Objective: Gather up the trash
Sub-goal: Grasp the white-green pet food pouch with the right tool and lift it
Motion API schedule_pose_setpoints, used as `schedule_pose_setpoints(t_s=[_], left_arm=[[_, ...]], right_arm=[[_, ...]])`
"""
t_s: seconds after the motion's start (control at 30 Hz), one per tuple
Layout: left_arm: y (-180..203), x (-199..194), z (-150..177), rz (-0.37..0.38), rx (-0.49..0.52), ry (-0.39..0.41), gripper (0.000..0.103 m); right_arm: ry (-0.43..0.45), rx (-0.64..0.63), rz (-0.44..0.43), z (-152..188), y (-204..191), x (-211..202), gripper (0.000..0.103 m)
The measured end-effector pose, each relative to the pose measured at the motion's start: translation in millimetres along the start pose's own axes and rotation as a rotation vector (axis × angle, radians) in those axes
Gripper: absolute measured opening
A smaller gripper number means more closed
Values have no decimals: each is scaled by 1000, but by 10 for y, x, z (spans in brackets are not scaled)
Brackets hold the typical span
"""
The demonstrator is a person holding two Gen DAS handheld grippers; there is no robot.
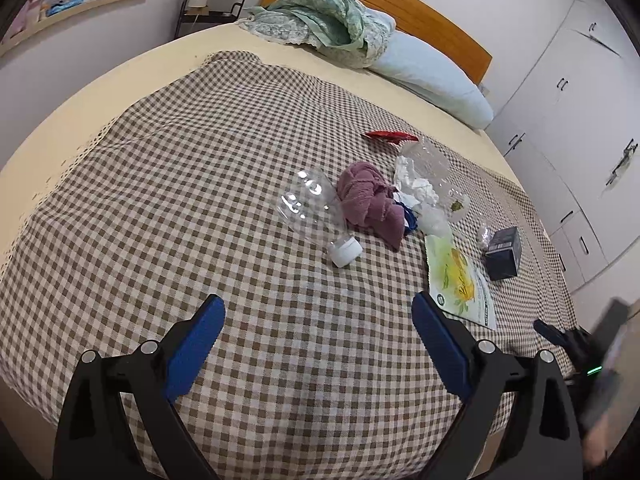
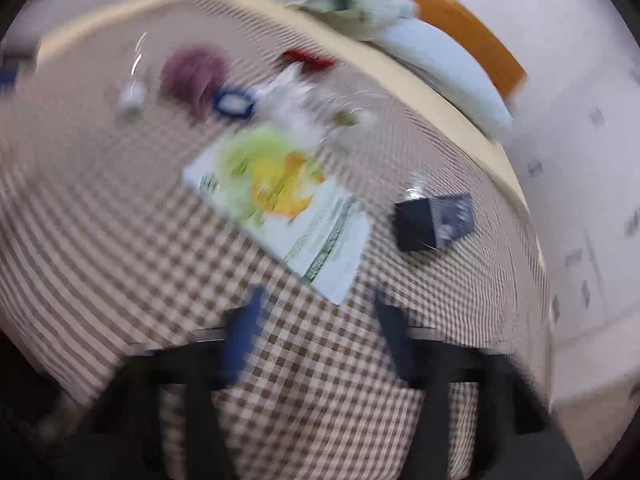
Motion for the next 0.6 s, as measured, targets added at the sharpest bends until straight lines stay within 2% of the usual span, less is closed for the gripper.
schedule_pose_setpoints(t_s=[0.1, 0.2, 0.23, 0.27, 0.3, 0.43, 0.47, 0.53, 0.57, 0.6], left_arm=[[31, -20, 0, 1, 17, 6, 91], [33, 20, 10, -6, 22, -1, 91], [25, 40, 16, -11, 23, -6, 91], [17, 55, 20, -12, 23, -10, 91], [7, 67, 23, -14, 26, -14, 91], [-28, 88, 3, -21, 37, -11, 91], [-37, 97, -4, -22, 34, -11, 91], [-56, 132, -8, -19, 24, -18, 91], [-64, 147, -12, -18, 22, -21, 91], [-65, 161, -12, -18, 23, -23, 91]], right_arm=[[-8, -199, -3, -27, -270, 235, 61], [-10, -223, -74, -241, -395, 477, 64], [-3, -212, -96, -331, -397, 561, 70], [11, -189, -108, -414, -357, 629, 83], [18, -153, -129, -459, -274, 689, 87], [-18, 109, -368, -533, -106, 964, 87], [-19, 141, -399, -538, -107, 993, 86], [-12, 195, -446, -548, -87, 967, 69], [11, 198, -470, -589, -89, 892, 40], [27, 196, -464, -636, -67, 833, 2]])
Point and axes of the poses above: each gripper's, at about its wrist camera, not at the fingertips, and x roughly the way its jaws point, y to its right, z to its underside, the point moved 8 cm from there along x, roughly the way its jaws point, and after that the axes turned 1 degree about x, right-handed, at the moved point
